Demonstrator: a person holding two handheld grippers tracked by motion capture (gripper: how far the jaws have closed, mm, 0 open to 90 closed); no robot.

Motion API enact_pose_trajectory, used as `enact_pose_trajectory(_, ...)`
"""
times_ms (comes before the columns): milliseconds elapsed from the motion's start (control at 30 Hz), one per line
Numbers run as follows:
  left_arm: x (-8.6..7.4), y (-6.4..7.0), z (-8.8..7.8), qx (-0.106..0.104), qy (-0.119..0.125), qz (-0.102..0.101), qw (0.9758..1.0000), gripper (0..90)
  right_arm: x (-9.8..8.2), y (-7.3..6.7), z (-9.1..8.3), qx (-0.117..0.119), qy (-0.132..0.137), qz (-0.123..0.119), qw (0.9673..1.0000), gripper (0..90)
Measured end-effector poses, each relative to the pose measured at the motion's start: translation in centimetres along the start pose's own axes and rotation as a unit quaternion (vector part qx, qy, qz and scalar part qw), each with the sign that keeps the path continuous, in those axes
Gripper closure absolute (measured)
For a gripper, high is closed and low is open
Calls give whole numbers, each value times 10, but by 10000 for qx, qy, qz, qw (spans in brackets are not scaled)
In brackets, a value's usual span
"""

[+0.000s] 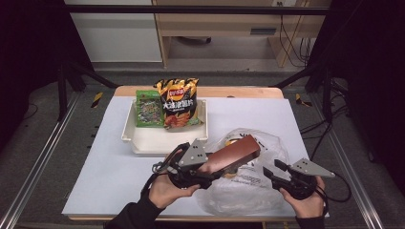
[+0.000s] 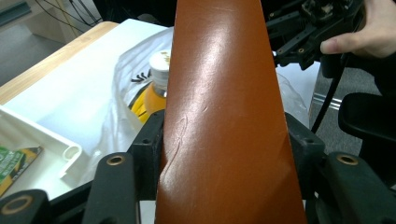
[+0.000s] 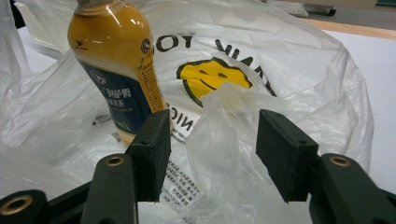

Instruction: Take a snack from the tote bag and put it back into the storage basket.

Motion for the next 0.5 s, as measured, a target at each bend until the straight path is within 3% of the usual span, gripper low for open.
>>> enact_pose_trajectory(500, -5, -29, -28, 413, 38, -245, 9988, 432, 2, -2, 1, -12, 49, -10, 10000, 408)
Point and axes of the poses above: each handheld gripper's, and its own axes: z roughly forward along the jaws, x roughly out of its top, y roughly to its right, the point moved 1 cm from there along z, roughly forward along the jaws, and after that the axes turned 2 degrees about z, right-handed, at the moved point
